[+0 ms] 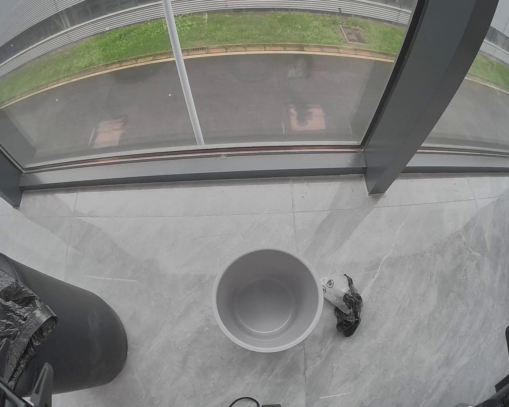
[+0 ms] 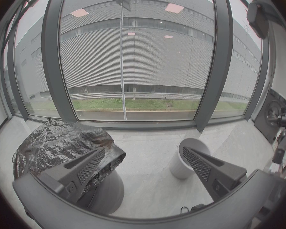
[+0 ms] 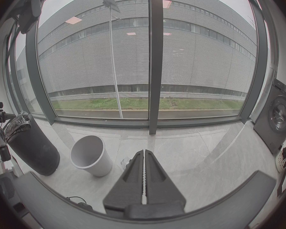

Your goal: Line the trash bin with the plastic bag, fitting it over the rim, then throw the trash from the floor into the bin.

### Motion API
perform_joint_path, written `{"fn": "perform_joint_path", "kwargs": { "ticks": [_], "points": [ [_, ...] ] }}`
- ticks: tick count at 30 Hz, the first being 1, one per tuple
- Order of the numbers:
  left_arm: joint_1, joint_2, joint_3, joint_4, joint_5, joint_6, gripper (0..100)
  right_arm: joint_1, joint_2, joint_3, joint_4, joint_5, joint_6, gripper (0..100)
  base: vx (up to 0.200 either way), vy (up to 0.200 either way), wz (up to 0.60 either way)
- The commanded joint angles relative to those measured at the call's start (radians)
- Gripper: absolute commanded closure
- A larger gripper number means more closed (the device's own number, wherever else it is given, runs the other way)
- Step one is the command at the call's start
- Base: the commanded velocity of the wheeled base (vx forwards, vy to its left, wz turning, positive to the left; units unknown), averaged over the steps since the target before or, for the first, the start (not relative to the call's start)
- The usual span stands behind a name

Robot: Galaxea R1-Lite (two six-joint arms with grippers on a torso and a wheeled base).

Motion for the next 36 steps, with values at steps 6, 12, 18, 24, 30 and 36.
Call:
{"fn": "perform_joint_path", "kwargs": {
  "ticks": [6,12,18,24,30,36],
  "points": [
    [-0.077,0.395,-0.539,0.383,0.0,0.223,0,0.002,0.422,-0.486,-0.033,0.105,-0.044,100,0.0,0.0,0.0],
    [-0.077,0.564,-0.399,0.36,0.132,0.599,0,0.108,0.709,-0.486,-0.306,0.105,0.012,100,0.0,0.0,0.0],
    [-0.077,0.692,-0.269,0.132,0.216,0.826,0,0.155,0.884,-0.454,-0.469,0.105,0.124,100,0.0,0.0,0.0],
    [-0.075,0.797,-0.189,0.015,0.256,0.843,0,0.154,0.916,-0.422,-0.506,0.106,0.129,100,0.0,0.0,0.0],
    [-0.015,0.893,-0.178,-0.063,0.264,0.846,0,0.155,0.919,-0.42,-0.51,0.106,0.13,100,0.0,0.0,0.0],
    [0.003,0.912,-0.174,-0.123,0.27,0.846,0,0.155,0.916,-0.42,-0.51,0.106,0.13,100,0.0,0.0,0.0]
  ]
}}
